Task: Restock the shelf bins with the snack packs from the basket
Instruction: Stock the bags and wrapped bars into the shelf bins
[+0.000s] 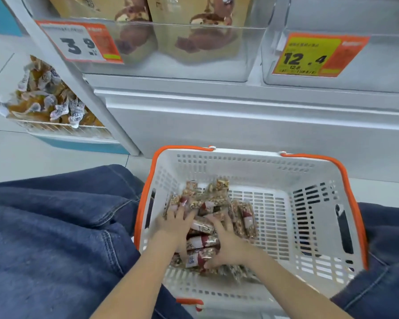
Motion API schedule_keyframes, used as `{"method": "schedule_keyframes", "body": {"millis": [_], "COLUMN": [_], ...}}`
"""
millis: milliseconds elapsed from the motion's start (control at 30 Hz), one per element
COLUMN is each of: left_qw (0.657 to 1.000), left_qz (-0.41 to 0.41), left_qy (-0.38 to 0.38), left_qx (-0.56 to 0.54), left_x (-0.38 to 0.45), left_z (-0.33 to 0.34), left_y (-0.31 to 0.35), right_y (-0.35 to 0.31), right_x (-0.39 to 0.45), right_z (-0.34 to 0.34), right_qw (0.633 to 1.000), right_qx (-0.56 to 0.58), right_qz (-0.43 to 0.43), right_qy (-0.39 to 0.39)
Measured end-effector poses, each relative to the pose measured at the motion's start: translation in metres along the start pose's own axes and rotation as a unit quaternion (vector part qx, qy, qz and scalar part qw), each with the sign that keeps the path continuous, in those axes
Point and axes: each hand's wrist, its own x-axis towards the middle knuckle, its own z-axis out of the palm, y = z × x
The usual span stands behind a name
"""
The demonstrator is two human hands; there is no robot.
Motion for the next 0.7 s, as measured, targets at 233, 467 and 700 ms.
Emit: {"method": "schedule_keyframes", "body": {"millis": [233, 467, 700], "left_qw": [0.997, 0.974, 0.923], "left_qz": [-0.012, -0.017, -0.005], "left_qy": [0.02, 0.049, 0.094], "left_qx": [-0.08, -0.221, -0.372], "left_x": [0.004, 0.017, 0.018], "left_z": [0.011, -0.001, 0.01], "left_y": [0.012, -0.014, -0.014], "right_y": [-0.012, -0.01, -0.002], "right_x": [-0.001, 0.002, -0.01], "right_z": [0.018, 0.007, 0.02], "right_qw": [0.985, 0.972, 0.952], "right_qx": [-0.132, -0.213, -0.251], "right_qz": [0.031, -0.011, -0.037], "right_qy": [0.112, 0.098, 0.171]}}
